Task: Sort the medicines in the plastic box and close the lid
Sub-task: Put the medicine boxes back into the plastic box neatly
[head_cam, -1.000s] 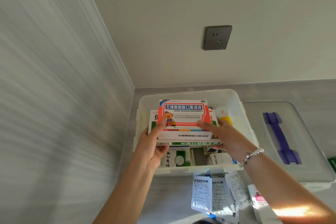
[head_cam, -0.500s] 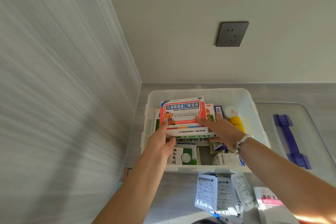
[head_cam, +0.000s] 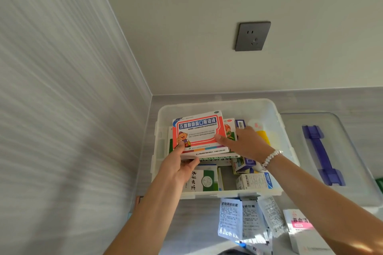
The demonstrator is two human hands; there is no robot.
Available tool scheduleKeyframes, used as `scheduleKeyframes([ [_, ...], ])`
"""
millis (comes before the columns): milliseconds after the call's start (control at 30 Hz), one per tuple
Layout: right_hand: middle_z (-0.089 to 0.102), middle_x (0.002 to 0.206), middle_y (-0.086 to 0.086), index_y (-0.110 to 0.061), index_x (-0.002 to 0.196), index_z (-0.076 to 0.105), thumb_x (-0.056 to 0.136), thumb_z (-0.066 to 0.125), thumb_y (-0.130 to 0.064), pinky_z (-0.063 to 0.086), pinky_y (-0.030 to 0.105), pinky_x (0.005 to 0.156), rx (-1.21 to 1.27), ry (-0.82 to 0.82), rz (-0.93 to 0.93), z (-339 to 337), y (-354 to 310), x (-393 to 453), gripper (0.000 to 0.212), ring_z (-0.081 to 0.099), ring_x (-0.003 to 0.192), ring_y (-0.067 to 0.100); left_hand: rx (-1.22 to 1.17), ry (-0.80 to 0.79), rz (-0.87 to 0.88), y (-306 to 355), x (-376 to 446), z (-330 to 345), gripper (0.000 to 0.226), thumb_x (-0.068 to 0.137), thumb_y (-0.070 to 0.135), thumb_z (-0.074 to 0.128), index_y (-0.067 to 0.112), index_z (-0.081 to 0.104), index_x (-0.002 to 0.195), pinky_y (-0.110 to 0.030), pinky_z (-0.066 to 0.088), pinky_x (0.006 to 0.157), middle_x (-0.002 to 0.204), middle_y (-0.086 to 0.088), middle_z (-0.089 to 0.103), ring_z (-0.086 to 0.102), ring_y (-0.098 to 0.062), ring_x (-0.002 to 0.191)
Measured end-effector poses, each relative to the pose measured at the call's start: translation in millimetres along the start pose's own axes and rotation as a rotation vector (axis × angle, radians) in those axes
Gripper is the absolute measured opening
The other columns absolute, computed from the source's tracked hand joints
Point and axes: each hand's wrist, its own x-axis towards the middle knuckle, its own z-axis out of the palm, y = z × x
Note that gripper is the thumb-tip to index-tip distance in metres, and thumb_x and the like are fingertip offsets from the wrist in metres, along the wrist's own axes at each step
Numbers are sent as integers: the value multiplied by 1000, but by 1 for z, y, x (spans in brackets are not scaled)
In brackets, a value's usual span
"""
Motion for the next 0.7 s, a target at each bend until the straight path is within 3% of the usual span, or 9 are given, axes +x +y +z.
scheduleKeyframes([
  [67, 64, 71, 5, -12, 77, 57, 84, 45, -60, 35, 12, 47, 66, -43, 6, 4, 4, 2, 50, 51, 48, 7, 23, 12, 2, -2, 1, 1, 19, 86, 10, 63, 4, 54, 101, -54, 48, 91, 105, -20, 62, 60, -36, 104],
  [133, 69, 81, 7, -9, 86, 60, 84, 48, -57, 42, 14, 50, 84, -41, 14, 6, 7, 3, 50, 57, 56, 10, 51, 16, 13, -3, 2, 2, 19, 87, 9, 61, 5, 53, 103, -54, 46, 96, 107, -20, 62, 59, -36, 107],
  [233, 64, 101, 4, -17, 106, 58, 78, 55, -60, 52, 26, 71, 56, 85, 38, 13, 5, 1, 51, 64, 89, 21, 85, 42, 27, -4, 3, 5, 20, 88, 7, 60, 5, 53, 107, -52, 47, 95, 108, -19, 61, 58, -35, 107],
  [300, 53, 120, 5, -26, 122, 54, 72, 58, -66, 50, 35, 81, -72, 235, 75, 16, 2, 0, 64, 54, 111, 25, 101, 52, 16, -4, 3, 7, 16, 88, 7, 59, 5, 53, 103, -50, 48, 94, 107, -19, 60, 58, -35, 106],
  [333, 51, 124, 4, -29, 123, 53, 70, 59, -68, 50, 37, 82, -104, 263, 75, 18, 1, 2, 67, 52, 113, 25, 104, 54, 8, -3, 3, 7, 14, 88, 7, 60, 5, 53, 100, -50, 49, 93, 105, -19, 60, 57, -36, 105],
  [400, 56, 122, 4, -28, 124, 52, 71, 59, -65, 55, 36, 80, -21, 192, 66, 18, 2, 5, 65, 60, 101, 22, 107, 64, -2, -3, 2, 7, 13, 88, 7, 60, 5, 53, 98, -49, 50, 91, 102, -19, 60, 57, -36, 106],
  [533, 66, 111, 2, -24, 125, 50, 76, 57, -61, 58, 34, 71, 54, 110, 39, 16, 6, 5, 62, 66, 79, 16, 121, 62, 4, -4, -4, 8, 29, 89, 10, 60, 5, 52, 115, -47, 51, 84, 110, -19, 61, 59, -34, 102],
  [600, 68, 109, 0, -23, 124, 50, 78, 58, -57, 56, 26, 68, 70, 96, 5, 16, 6, 2, 58, 62, 74, 11, 105, 32, 27, -5, -10, 8, 29, 89, 10, 59, 5, 52, 117, -45, 52, 82, 109, -19, 64, 63, -31, 94],
  [700, 66, 98, -5, -22, 125, 51, 83, 56, -51, 43, 14, 57, 61, 34, -38, 14, 4, -4, 51, 54, 64, 1, 91, -23, 95, -6, -22, 4, 25, 89, 10, 58, 5, 55, 114, -47, 51, 93, 107, -18, 68, 67, -31, 97],
])
